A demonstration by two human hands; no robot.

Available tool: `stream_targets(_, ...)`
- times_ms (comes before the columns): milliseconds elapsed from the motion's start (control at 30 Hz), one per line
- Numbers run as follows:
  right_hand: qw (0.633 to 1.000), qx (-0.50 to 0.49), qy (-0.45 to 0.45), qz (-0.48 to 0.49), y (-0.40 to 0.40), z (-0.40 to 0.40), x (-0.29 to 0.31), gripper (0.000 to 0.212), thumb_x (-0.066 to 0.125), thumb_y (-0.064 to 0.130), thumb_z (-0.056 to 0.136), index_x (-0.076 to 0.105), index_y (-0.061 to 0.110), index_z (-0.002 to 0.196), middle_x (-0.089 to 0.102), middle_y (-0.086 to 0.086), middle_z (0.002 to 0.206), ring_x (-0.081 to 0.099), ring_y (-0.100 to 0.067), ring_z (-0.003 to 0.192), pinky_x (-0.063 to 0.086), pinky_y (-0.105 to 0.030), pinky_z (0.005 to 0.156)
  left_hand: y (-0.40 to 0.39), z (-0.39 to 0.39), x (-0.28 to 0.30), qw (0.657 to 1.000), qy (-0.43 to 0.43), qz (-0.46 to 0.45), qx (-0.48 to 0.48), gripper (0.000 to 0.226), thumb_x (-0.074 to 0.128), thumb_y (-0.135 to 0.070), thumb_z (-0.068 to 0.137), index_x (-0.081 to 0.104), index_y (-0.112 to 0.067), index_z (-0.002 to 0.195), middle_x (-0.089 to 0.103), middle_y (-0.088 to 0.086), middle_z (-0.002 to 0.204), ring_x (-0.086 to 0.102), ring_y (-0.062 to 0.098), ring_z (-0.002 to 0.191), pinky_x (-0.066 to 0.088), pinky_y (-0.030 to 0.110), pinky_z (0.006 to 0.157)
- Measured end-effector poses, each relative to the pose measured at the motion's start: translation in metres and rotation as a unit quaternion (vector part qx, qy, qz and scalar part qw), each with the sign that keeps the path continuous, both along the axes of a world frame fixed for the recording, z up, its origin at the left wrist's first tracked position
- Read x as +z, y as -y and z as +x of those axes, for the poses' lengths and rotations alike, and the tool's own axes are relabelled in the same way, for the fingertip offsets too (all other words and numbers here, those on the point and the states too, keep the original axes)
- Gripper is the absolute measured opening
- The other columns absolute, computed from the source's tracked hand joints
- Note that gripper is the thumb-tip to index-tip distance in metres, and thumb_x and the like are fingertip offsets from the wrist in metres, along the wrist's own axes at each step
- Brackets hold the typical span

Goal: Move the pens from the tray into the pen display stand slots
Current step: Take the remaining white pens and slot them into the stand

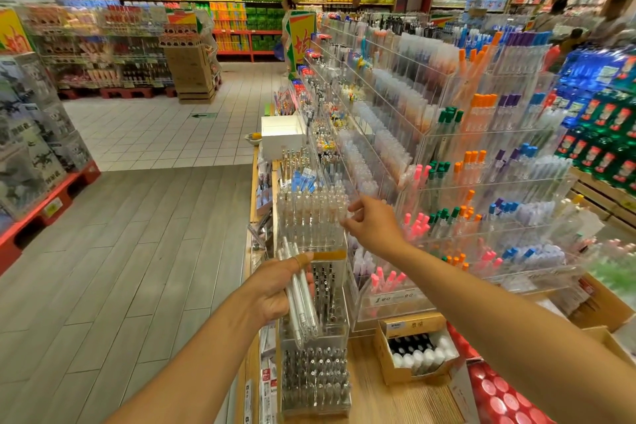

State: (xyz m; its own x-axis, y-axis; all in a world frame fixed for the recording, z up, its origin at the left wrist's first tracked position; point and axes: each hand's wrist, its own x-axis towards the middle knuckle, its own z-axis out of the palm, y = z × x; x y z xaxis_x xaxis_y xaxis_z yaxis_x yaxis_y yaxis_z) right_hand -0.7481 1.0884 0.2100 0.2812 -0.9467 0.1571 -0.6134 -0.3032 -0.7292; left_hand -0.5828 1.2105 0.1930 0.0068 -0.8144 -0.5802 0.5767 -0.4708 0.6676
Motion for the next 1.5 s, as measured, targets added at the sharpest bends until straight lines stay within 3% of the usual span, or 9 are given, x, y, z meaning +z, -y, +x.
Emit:
stream_targets(100,0.997,-0.003,-0.026,0.077,-0.007,-0.001,-0.001,0.017,0.072,0.019,0.086,0.060,0.011,0.077,0.067,-0.011,0.076,0.063,-0.014,0.065,0.051,-0.023,0.059,-0.003,-0.002,0.002,1.000,0.016,-0.017,-0.003,0.014,0.068,-0.004,0.088,0.058,0.003,0.096,0.054,0.014,0.067,0.055,0.021,0.055,0.056,0.032,0.049)
stream_targets(200,0.974,0.103,0.031,0.198,-0.023,0.003,0.005,0.015,0.067,0.024,0.091,0.067,0.010,0.085,0.071,-0.003,0.077,0.061,-0.008,0.059,0.054,-0.026,0.061,-0.004,-0.005,0.001,0.998,0.040,-0.038,-0.012,0.022,0.068,-0.001,0.087,0.057,0.003,0.105,0.054,0.013,0.065,0.055,0.020,0.053,0.055,0.032,0.051)
stream_targets(333,0.956,0.207,0.023,0.209,-0.043,0.015,0.016,0.023,0.065,0.033,0.092,0.068,0.010,0.089,0.062,0.006,0.066,0.053,-0.007,0.057,0.044,-0.022,0.054,-0.007,-0.011,0.002,0.995,0.055,-0.067,-0.044,0.025,0.067,0.002,0.086,0.059,0.003,0.109,0.056,0.012,0.066,0.058,0.020,0.054,0.055,0.032,0.049)
stream_targets(467,0.951,0.195,0.065,0.231,-0.052,0.019,0.019,0.023,0.067,0.023,0.091,0.065,0.000,0.098,0.057,0.003,0.067,0.047,-0.007,0.056,0.038,-0.021,0.050,-0.007,-0.012,0.002,0.993,0.061,-0.083,-0.053,0.033,0.068,0.002,0.086,0.055,0.004,0.116,0.059,0.011,0.064,0.060,0.020,0.053,0.056,0.033,0.049)
stream_targets(633,0.934,0.221,0.088,0.268,-0.057,0.019,0.021,0.017,0.063,0.019,0.094,0.060,0.009,0.080,0.056,0.000,0.062,0.048,-0.008,0.053,0.040,-0.021,0.052,-0.009,-0.012,0.003,0.990,0.049,-0.103,-0.079,0.021,0.064,0.002,0.088,0.060,0.004,0.108,0.066,0.013,0.067,0.061,0.018,0.052,0.056,0.031,0.048)
stream_targets(767,0.923,0.236,0.117,0.280,-0.060,0.019,0.019,0.021,0.064,0.016,0.093,0.059,0.009,0.074,0.055,0.001,0.059,0.051,-0.007,0.051,0.043,-0.019,0.050,-0.009,-0.012,0.003,0.989,0.027,-0.107,-0.095,0.037,0.071,-0.002,0.078,0.061,0.005,0.112,0.067,0.017,0.082,0.063,0.019,0.056,0.058,0.031,0.051)
stream_targets(1067,0.872,0.208,0.214,0.389,-0.042,0.006,0.025,0.006,0.048,0.002,0.098,0.054,0.000,0.100,0.066,-0.016,0.087,0.061,-0.014,0.063,0.049,-0.021,0.055,-0.010,-0.011,0.001,0.992,-0.090,-0.080,-0.037,0.039,0.070,-0.002,0.076,0.067,0.007,0.114,0.071,0.018,0.090,0.071,0.022,0.068,0.061,0.032,0.061)
stream_targets(1267,0.921,0.199,0.160,0.293,-0.040,-0.001,0.029,0.010,0.058,0.009,0.095,0.061,0.005,0.087,0.063,-0.007,0.081,0.061,-0.010,0.068,0.052,-0.020,0.065,-0.007,-0.009,-0.002,0.995,-0.082,-0.049,-0.032,0.014,0.065,-0.002,0.081,0.073,0.008,0.089,0.063,0.015,0.069,0.060,0.019,0.052,0.057,0.029,0.051)
stream_targets(1500,0.971,0.105,0.174,0.122,-0.011,-0.007,0.062,0.009,0.055,0.003,0.096,0.062,0.009,0.097,0.065,-0.009,0.093,0.066,-0.021,0.087,0.058,-0.028,0.081,0.001,0.004,-0.017,0.999,-0.027,0.014,0.012,0.001,0.059,0.001,0.090,0.058,0.002,0.091,0.056,0.013,0.063,0.056,0.018,0.047,0.056,0.029,0.047)
